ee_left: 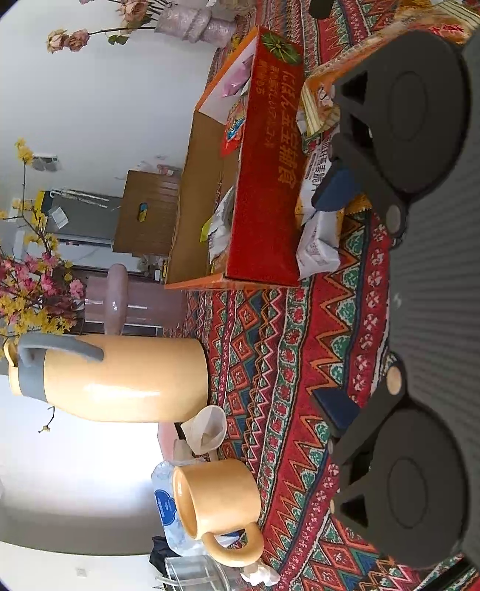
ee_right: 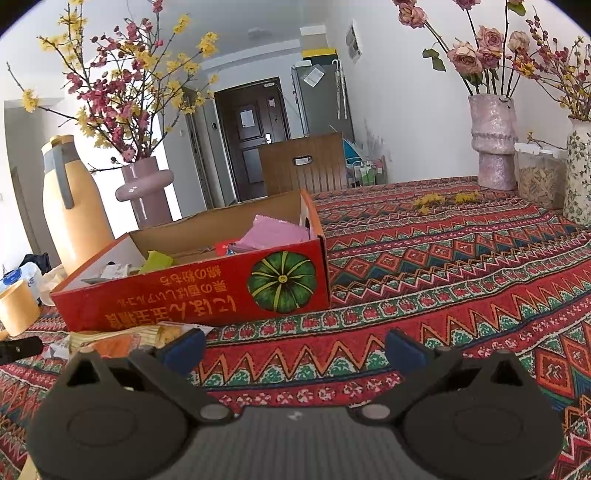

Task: Organize snacks
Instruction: 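Move both open tools back from the box to the snack pile, then grasp the orange-red bar from the pile with the right tool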

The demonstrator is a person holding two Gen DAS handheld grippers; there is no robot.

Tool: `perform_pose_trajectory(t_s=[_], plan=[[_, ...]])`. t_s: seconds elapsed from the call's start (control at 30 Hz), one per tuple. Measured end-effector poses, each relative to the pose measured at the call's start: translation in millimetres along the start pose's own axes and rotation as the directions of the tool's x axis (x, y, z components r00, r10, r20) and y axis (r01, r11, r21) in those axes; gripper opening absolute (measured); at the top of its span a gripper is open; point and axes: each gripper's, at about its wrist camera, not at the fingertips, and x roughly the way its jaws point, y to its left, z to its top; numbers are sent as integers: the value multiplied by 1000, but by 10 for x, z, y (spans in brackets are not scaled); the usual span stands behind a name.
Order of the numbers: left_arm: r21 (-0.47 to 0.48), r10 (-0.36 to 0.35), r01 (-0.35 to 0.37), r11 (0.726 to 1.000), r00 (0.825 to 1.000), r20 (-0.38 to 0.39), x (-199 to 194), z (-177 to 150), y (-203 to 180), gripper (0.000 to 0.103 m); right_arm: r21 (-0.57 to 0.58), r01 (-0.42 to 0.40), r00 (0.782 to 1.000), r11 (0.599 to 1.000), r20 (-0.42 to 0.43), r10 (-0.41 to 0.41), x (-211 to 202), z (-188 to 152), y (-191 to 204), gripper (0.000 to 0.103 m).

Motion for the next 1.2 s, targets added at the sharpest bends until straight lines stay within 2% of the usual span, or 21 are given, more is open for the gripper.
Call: perform_pose_trajectory(t_s=[0.13, 0.23, 0.33, 0.43, 0.7, 1.0, 1.07, 1.2], plan=[[-13, -19, 19, 1000, 1000, 1, -4, 1, 26, 103, -29, 3, 1000, 1000, 8, -3, -60, 5, 59, 103], [-21, -31, 31, 999, 1000, 3, -8, -1, 40, 103, -10, -67, 998, 998, -7, 67, -192, 2, 152, 103], [-27, -37, 37, 999, 999, 9, -19, -5, 48, 103, -46, -116, 993, 992, -4, 116, -327, -9, 358, 103], [-33, -50, 50, 998, 999, 7, -23, -3, 57, 103, -60, -176, 984, 983, -49, 173, -329, -60, 556, 103], [-38, -69, 70, 997, 998, 13, -45, -14, 63, 103, -47, -220, 971, 974, -106, 214, -232, -140, 875, 103], [-42, -98, 99, 994, 995, 24, -68, -18, 80, 103, -11, -218, 960, 976, -183, 213, -34, -218, 934, 79], [-43, -101, 102, 994, 995, 25, -68, -19, 81, 103, 12, -227, 956, 974, -188, 226, -18, -220, 908, 70], [-44, -103, 105, 994, 994, 26, -69, -21, 86, 103, 12, -241, 953, 971, -185, 239, -39, -222, 907, 61]])
